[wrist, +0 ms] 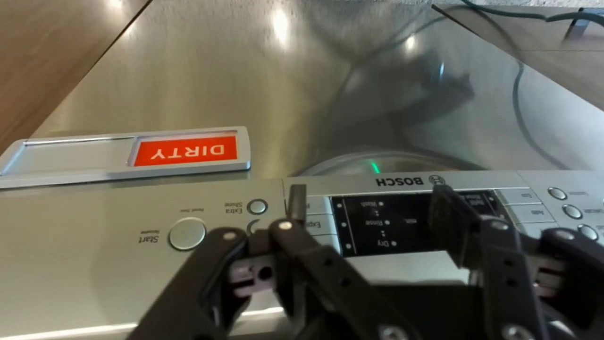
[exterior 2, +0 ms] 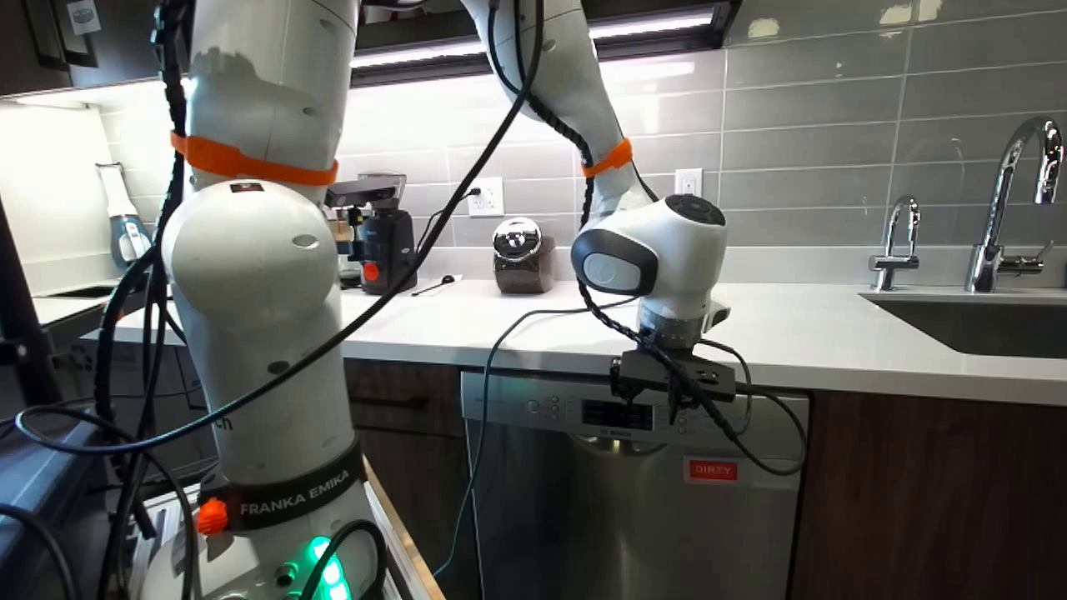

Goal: Press a button on the machine

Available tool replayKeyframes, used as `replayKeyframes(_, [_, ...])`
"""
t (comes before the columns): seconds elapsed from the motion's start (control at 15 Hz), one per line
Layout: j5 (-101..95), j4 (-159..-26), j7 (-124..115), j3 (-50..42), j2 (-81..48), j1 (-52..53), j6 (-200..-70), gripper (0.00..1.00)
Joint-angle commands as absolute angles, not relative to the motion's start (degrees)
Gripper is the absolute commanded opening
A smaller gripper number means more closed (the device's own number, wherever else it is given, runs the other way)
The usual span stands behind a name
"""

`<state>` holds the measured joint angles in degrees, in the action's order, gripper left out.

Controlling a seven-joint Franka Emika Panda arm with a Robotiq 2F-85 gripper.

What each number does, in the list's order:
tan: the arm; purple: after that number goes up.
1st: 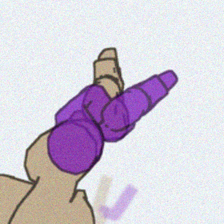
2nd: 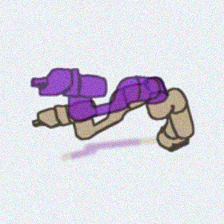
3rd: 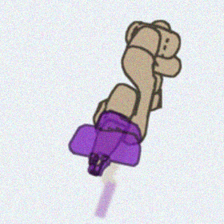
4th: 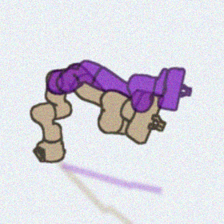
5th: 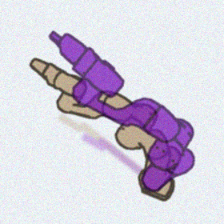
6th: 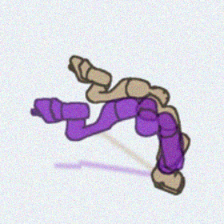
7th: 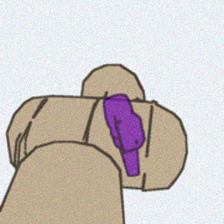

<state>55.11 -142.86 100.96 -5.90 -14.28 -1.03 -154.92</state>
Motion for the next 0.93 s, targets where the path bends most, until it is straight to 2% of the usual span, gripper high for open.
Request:
replayKeyframes(0.0, [61.5,-139.9,108.0,-4.3,-18.7,-2.9,-155.9,0.38])
replayKeyframes(0.33, [67.8,-137.5,115.6,-3.3,-22.1,-4.6,-155.3,0.01])
replayKeyframes(0.87, [76.1,-134.9,124.4,-1.9,-25.7,-6.3,-154.9,0.00])
